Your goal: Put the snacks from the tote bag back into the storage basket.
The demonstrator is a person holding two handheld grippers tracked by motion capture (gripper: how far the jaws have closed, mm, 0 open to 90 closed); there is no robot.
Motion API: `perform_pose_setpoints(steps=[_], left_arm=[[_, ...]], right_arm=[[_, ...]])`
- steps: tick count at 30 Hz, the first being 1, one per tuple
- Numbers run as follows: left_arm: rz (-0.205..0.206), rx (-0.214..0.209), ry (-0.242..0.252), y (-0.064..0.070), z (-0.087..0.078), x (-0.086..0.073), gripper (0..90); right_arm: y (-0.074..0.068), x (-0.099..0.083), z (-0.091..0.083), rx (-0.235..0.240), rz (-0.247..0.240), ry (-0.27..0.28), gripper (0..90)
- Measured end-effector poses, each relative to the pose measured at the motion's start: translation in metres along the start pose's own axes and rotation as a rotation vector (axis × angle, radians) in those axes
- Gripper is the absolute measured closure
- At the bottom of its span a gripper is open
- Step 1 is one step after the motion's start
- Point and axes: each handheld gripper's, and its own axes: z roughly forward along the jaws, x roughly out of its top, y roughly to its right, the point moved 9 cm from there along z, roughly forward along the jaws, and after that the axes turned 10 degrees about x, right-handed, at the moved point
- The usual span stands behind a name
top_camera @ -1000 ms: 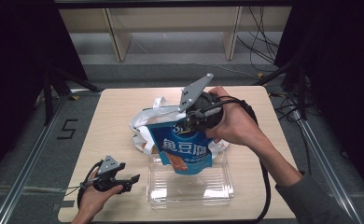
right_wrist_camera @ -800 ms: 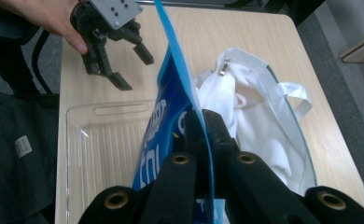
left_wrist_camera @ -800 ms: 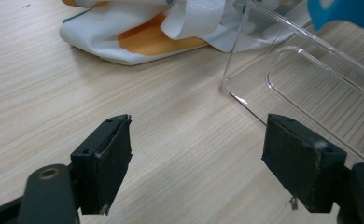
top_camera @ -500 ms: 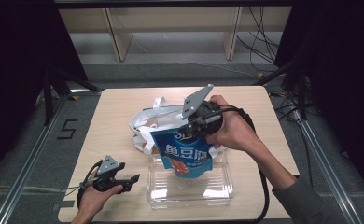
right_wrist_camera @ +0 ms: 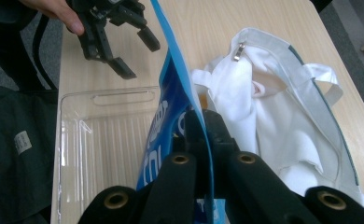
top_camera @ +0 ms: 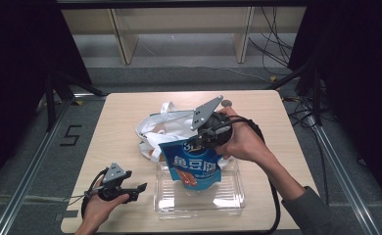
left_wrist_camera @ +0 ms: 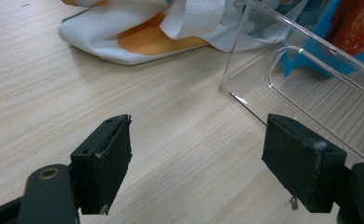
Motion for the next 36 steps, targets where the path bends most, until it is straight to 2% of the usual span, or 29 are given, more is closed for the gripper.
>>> perform_pose_setpoints(steps=[1,3,4,5,11,14,15,16,17,18,19,20,22,27,29,30,33,34,36], left_arm=[[-0.002,0.0,0.002,0.0,0.0,0.001,23.0],[0.007,0.001,0.006,0.0,0.001,0.001,23.1],[0.032,0.001,-0.012,-0.002,0.0,-0.001,23.1],[0.024,-0.001,-0.008,-0.001,0.0,-0.001,23.0],[0.0,0.001,0.007,-0.001,0.001,0.001,23.1],[0.015,0.003,-0.002,-0.001,0.001,0.0,23.1],[0.014,0.002,0.0,-0.001,0.001,0.0,23.1],[0.004,0.0,0.009,0.0,0.001,0.001,23.0],[0.012,0.001,0.002,0.0,0.001,0.0,23.1],[0.013,0.0,0.003,0.0,0.001,0.001,23.1],[-0.011,-0.002,0.006,0.001,0.002,0.001,23.1],[0.018,0.005,-0.001,-0.002,0.001,0.0,23.1],[0.004,0.0,0.005,0.0,0.001,0.0,23.1],[0.014,0.004,0.0,-0.001,0.001,0.0,23.1],[-0.006,-0.001,0.001,0.0,0.001,0.0,23.1],[0.01,0.001,0.003,-0.001,0.001,0.001,23.1],[0.021,0.002,-0.005,-0.001,0.0,-0.001,23.1],[0.007,0.001,0.005,-0.001,0.001,0.0,23.1],[0.004,0.002,0.005,0.0,0.001,0.001,23.1]], right_arm=[[-0.001,-0.002,0.001,-0.001,0.018,0.0,90.0],[0.001,-0.004,0.004,0.001,-0.003,-0.008,90.0],[0.001,-0.004,0.003,-0.001,0.001,0.005,90.0],[0.0,-0.005,0.003,0.005,0.013,0.006,90.0],[0.001,-0.01,0.001,-0.019,0.004,0.029,89.2],[-0.001,-0.01,-0.001,-0.012,0.007,0.054,87.1],[-0.003,-0.012,-0.002,-0.016,0.028,0.055,86.5],[-0.001,-0.011,-0.003,-0.015,0.006,0.063,85.7],[-0.001,-0.013,-0.004,-0.023,0.028,0.061,84.7],[-0.001,-0.013,-0.004,-0.02,0.019,0.065,83.6],[-0.001,-0.013,-0.004,-0.025,0.026,0.072,82.9],[-0.001,-0.014,-0.005,-0.023,0.024,0.074,82.3],[0.0,-0.014,-0.007,-0.025,0.016,0.09,80.2],[0.0,-0.017,-0.013,-0.03,0.037,0.126,73.2],[-0.001,-0.018,-0.016,-0.038,0.054,0.146,71.2],[-0.002,-0.018,-0.017,-0.029,0.054,0.154,70.1],[-0.003,-0.022,-0.02,-0.044,0.067,0.167,65.1],[-0.003,-0.023,-0.021,-0.056,0.069,0.17,63.9],[-0.004,-0.025,-0.023,-0.067,0.083,0.187,60.0]])
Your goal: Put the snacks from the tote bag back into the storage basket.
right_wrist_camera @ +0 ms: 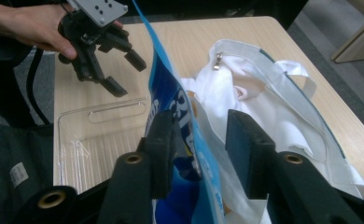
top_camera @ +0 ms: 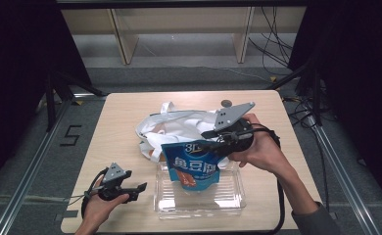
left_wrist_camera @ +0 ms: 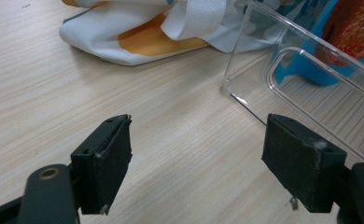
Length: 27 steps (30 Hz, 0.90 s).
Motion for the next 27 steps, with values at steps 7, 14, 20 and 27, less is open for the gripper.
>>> perform_pose_setpoints(steps=[7,14,20,27], left_arm=[[0.009,0.0,-0.007,-0.001,0.0,-0.001,23.1],[0.019,-0.004,-0.015,-0.001,-0.001,-0.002,23.1],[0.009,-0.001,-0.005,0.0,0.0,-0.001,23.1],[0.032,0.0,-0.007,-0.001,-0.002,-0.001,23.1]], right_arm=[[0.004,-0.007,-0.011,-0.048,0.055,0.066,50.2],[0.007,-0.016,-0.023,-0.09,0.077,0.099,44.9],[0.007,-0.028,-0.033,-0.117,0.094,0.137,42.2],[0.004,-0.033,-0.035,-0.134,0.117,0.165,40.4]])
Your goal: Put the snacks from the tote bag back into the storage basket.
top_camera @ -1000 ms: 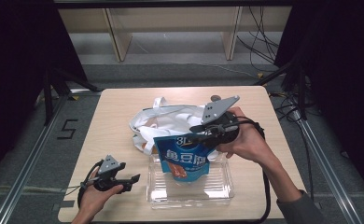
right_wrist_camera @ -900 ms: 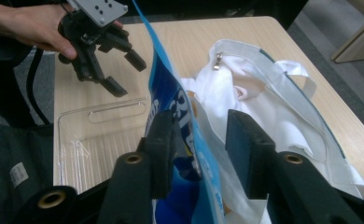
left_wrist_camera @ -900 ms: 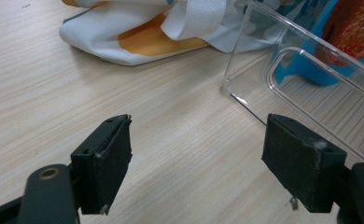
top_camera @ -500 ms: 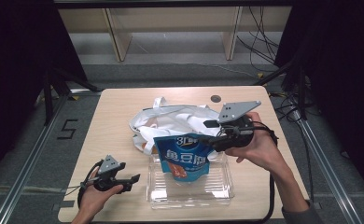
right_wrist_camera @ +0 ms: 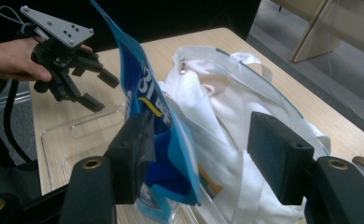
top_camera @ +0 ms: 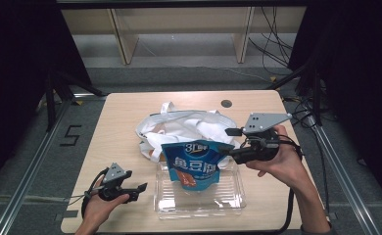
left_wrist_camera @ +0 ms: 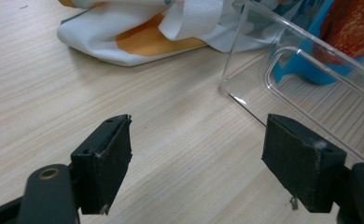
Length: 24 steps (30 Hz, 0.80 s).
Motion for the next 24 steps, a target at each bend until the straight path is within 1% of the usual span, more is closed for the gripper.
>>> perform_pose_setpoints(steps=[1,2,3,4,5,6,7,8,9,10,11,12,13,14,15,16,17,18,19,20,21,22,23,24], left_arm=[[-0.019,0.002,0.013,0.001,0.001,0.001,23.1],[-0.017,-0.001,0.009,0.002,0.001,0.001,23.1],[-0.013,-0.004,0.003,0.002,0.001,0.0,23.1],[-0.012,-0.005,0.004,0.002,0.001,0.0,23.1],[-0.013,-0.005,0.008,0.002,0.001,0.001,23.1],[-0.014,0.0,0.013,0.002,0.001,0.001,23.1],[-0.013,-0.002,0.009,0.002,0.001,0.001,23.1],[-0.011,-0.004,0.004,0.002,0.001,0.0,23.1],[-0.009,-0.004,0.005,0.002,0.001,0.0,23.1],[-0.036,-0.007,0.009,0.004,0.001,0.001,23.1],[-0.002,-0.002,0.0,0.002,0.0,0.0,23.1],[0.028,-0.001,-0.01,0.0,-0.001,-0.001,23.1],[0.024,-0.002,-0.01,0.0,0.0,-0.001,23.1],[0.027,0.0,-0.016,0.0,-0.001,-0.001,23.1],[0.022,-0.002,-0.015,0.001,-0.001,-0.001,23.1],[-0.018,-0.004,0.009,0.004,0.001,0.002,23.1],[-0.011,-0.006,0.006,0.004,0.001,0.002,23.1],[0.019,-0.001,-0.012,0.002,0.0,0.0,23.1],[0.021,-0.004,-0.013,0.002,0.0,0.0,23.1],[0.0,-0.006,0.001,0.004,0.0,0.001,23.1],[-0.011,-0.007,0.007,0.004,0.001,0.002,23.1],[-0.014,-0.006,0.008,0.004,0.001,0.002,23.1],[-0.017,-0.008,0.012,0.004,0.001,0.002,23.1],[-0.012,-0.005,0.01,0.004,0.001,0.001,23.1]], right_arm=[[-0.001,-0.001,-0.001,0.004,-0.003,-0.008,39.9],[-0.001,0.0,0.0,-0.01,0.002,0.001,39.4],[-0.003,-0.002,-0.001,-0.004,-0.002,-0.014,38.9],[-0.003,-0.002,-0.001,-0.019,0.008,-0.006,38.6],[-0.003,-0.003,-0.001,-0.016,0.002,-0.005,38.2],[-0.002,-0.005,-0.002,-0.021,0.005,-0.012,37.7],[-0.003,-0.007,-0.002,-0.015,0.012,-0.017,37.7],[-0.002,-0.009,-0.002,-0.027,0.013,-0.009,37.7],[-0.002,-0.012,-0.003,-0.025,0.019,-0.024,37.7],[-0.003,-0.014,-0.002,-0.022,0.025,-0.024,37.5],[-0.002,-0.017,-0.003,-0.026,0.023,-0.034,37.2],[-0.002,-0.018,-0.002,-0.034,0.025,-0.023,36.9],[-0.003,-0.021,-0.004,-0.035,0.041,-0.029,36.9],[-0.004,-0.023,-0.005,-0.03,0.045,-0.035,36.9],[-0.004,-0.023,-0.006,-0.024,0.037,-0.03,36.8],[-0.004,-0.024,-0.007,-0.026,0.036,-0.026,36.7],[-0.004,-0.025,-0.007,-0.03,0.031,-0.023,36.5],[-0.006,-0.028,-0.009,-0.033,0.056,-0.029,36.1],[-0.007,-0.029,-0.008,-0.036,0.053,-0.029,35.8],[-0.006,-0.029,-0.008,-0.033,0.04,-0.031,35.2],[-0.007,-0.03,-0.008,-0.031,0.044,-0.033,34.6],[-0.006,-0.031,-0.007,-0.048,0.048,-0.018,34.4],[-0.005,-0.032,-0.008,-0.051,0.047,-0.018,34.1],[-0.006,-0.034,-0.008,-0.05,0.067,-0.025,34.0]])
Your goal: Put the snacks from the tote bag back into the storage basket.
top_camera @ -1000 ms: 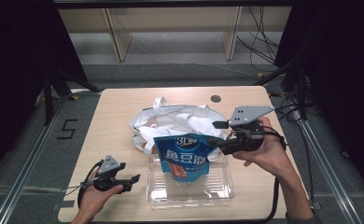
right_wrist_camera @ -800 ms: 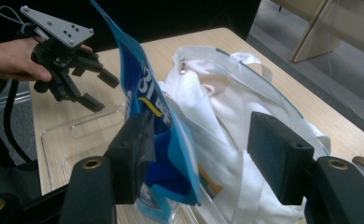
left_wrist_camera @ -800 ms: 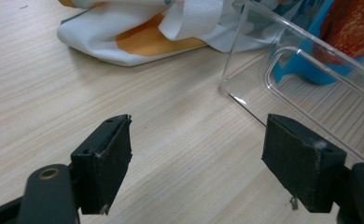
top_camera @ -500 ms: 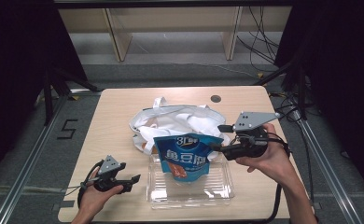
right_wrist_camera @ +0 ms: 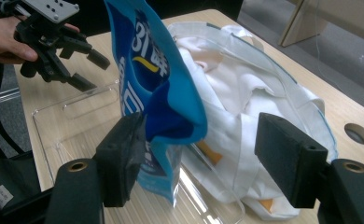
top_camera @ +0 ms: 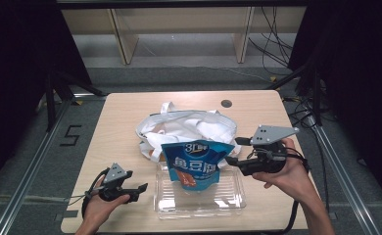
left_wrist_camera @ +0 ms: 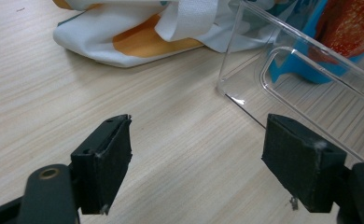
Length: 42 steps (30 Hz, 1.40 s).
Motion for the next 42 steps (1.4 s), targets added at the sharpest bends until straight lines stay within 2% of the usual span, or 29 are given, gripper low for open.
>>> perform_pose_setpoints(steps=[1,3,4,6,7,9,10,11,14,15,16,17,19,20,22,23,24,25,26,29,31,32,34,35,37,39,40,41,42], left_arm=[[0.003,0.003,0.001,0.0,0.0,0.0,23.1],[0.004,0.002,-0.001,0.0,-0.001,-0.001,23.1],[0.019,0.003,-0.01,-0.001,-0.002,-0.002,23.1],[0.003,0.004,-0.005,-0.001,-0.002,-0.001,23.1],[0.031,0.005,-0.023,-0.003,-0.003,-0.003,23.1],[0.024,0.005,-0.017,-0.003,-0.003,-0.003,23.1],[0.039,0.004,-0.022,-0.004,-0.004,-0.004,23.1],[0.013,0.007,-0.011,-0.002,-0.003,-0.003,23.1],[0.004,0.006,-0.018,-0.002,-0.003,-0.004,23.1],[0.024,0.009,-0.023,-0.004,-0.004,-0.004,23.1],[-0.004,0.011,0.0,-0.002,-0.003,-0.002,23.1],[-0.007,0.012,-0.001,-0.002,-0.003,-0.002,23.1],[0.007,0.015,-0.013,-0.005,-0.004,-0.004,23.1],[0.027,0.015,-0.024,-0.007,-0.005,-0.005,23.1],[-0.013,0.017,-0.003,-0.004,-0.003,-0.002,23.1],[0.001,0.017,-0.013,-0.004,-0.003,-0.003,23.1],[-0.011,0.01,-0.004,-0.002,-0.002,-0.002,23.1],[0.012,0.014,-0.016,-0.004,-0.003,-0.002,23.1],[0.025,0.015,-0.022,-0.004,-0.003,-0.003,23.1],[0.01,0.018,-0.013,-0.004,-0.002,-0.002,23.1],[0.013,0.017,-0.019,-0.003,-0.003,-0.003,23.1],[0.033,0.016,-0.021,-0.004,-0.003,-0.003,23.1],[-0.014,0.011,-0.004,-0.002,-0.002,-0.003,23.1],[-0.002,0.016,0.001,-0.004,-0.002,-0.002,23.1],[0.041,0.024,-0.03,-0.008,-0.005,-0.005,23.1],[0.038,0.021,-0.023,-0.007,-0.004,-0.005,23.1],[0.013,0.019,-0.003,-0.005,-0.003,-0.003,23.1],[0.03,0.017,-0.018,-0.005,-0.004,-0.004,23.1],[0.014,0.014,-0.018,-0.004,-0.003,-0.004,23.1]], right_arm=[[0.001,-0.002,0.001,0.008,-0.018,-0.01,34.0],[0.001,-0.006,0.002,0.001,-0.008,-0.009,34.0],[0.0,-0.008,0.002,0.008,-0.007,-0.02,33.8],[-0.001,-0.009,0.002,0.009,-0.011,-0.017,33.7],[-0.001,-0.01,0.001,0.005,-0.004,-0.018,33.5],[-0.003,-0.012,0.002,0.001,-0.007,-0.014,33.0],[-0.004,-0.013,0.001,0.009,-0.008,-0.027,32.8],[-0.003,-0.015,0.001,0.001,-0.001,-0.025,32.7],[-0.003,-0.018,0.002,0.009,-0.01,-0.027,32.4],[-0.003,-0.021,0.003,0.001,0.007,-0.032,32.4],[-0.001,-0.022,0.003,0.001,-0.004,-0.03,32.4],[-0.001,-0.023,0.002,0.003,0.003,-0.041,32.3],[0.0,-0.022,0.002,-0.007,0.009,-0.026,32.3],[0.0,-0.023,0.001,-0.01,0.009,-0.024,32.2],[0.001,-0.025,0.0,-0.006,-0.001,-0.037,32.0],[0.001,-0.025,0.001,-0.011,-0.004,-0.028,31.9],[0.001,-0.028,0.001,-0.004,0.005,-0.038,31.6],[0.003,-0.029,0.002,-0.018,0.008,-0.028,31.2],[0.003,-0.031,0.002,-0.015,0.006,-0.042,31.1],[0.006,-0.036,0.004,-0.02,0.016,-0.049,31.0],[0.008,-0.04,0.005,-0.035,0.019,-0.058,30.6],[0.006,-0.042,0.005,-0.025,0.027,-0.065,30.6],[0.006,-0.045,0.007,-0.035,0.038,-0.06,30.2],[0.004,-0.047,0.007,-0.028,0.04,-0.073,30.0],[0.004,-0.049,0.008,-0.033,0.028,-0.071,29.6],[0.001,-0.052,0.008,-0.03,0.049,-0.074,28.8],[0.003,-0.052,0.009,-0.039,0.032,-0.067,28.5],[0.003,-0.055,0.008,-0.043,0.041,-0.072,28.5],[0.003,-0.057,0.009,-0.041,0.032,-0.067,28.5]])
